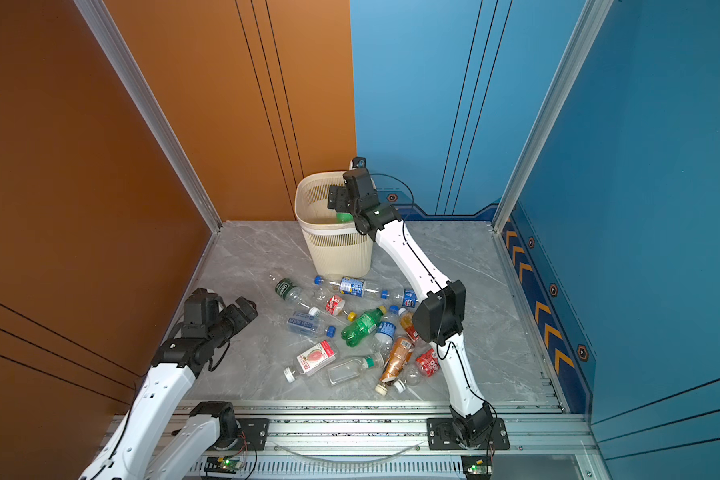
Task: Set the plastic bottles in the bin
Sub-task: 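Open the right gripper to drop the Sprite bottle into the wastebasket, then lower the left gripper onto the Cestbon water bottle while the right arm withdraws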
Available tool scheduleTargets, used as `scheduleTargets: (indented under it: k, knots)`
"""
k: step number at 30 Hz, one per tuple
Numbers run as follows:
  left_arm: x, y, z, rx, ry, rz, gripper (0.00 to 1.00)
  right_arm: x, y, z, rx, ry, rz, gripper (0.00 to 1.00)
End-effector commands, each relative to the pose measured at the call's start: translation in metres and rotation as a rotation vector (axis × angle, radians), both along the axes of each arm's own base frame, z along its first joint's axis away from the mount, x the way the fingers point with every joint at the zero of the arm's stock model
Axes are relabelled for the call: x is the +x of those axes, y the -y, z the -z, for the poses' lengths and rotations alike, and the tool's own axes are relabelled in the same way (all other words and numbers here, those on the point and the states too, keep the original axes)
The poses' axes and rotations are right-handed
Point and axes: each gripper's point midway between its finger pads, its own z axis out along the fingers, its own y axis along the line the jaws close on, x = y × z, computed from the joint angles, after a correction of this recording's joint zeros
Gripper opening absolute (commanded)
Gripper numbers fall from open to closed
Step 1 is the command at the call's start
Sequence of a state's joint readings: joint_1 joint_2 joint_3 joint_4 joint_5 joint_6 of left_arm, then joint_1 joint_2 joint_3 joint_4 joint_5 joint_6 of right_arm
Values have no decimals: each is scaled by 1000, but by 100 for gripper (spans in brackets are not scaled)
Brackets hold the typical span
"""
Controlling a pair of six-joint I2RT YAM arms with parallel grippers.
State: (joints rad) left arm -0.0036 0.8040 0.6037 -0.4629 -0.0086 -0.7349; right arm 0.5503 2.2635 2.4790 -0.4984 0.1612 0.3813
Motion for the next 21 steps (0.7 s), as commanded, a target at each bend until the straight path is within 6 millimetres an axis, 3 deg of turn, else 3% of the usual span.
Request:
scheduleTargets:
  k: [1, 6, 9, 12, 14, 16, 21]
  knots:
    - [-2, -1, 2, -16, -12, -7, 98, -24, 21, -78, 47, 121, 15, 100]
    - [4, 1, 1, -26, -4, -7, 97, -65, 40, -154, 134, 237, -1, 99]
    - [9, 2, 1, -38, -3, -1, 98, -89, 50, -176, 165, 264, -13, 99]
    - [13, 4, 2, -42, -7, 5, 98, -117, 68, -176, 181, 270, -10, 100]
    - [15, 4, 3, -44, -15, 7, 97, -136, 85, -156, 185, 258, 17, 100]
    - [17, 5, 4, -47, -19, 9, 98, -157, 107, -122, 184, 231, 59, 99]
    - [24, 8, 10, -58, -33, 24, 98, -203, 163, -16, 150, 61, 198, 99]
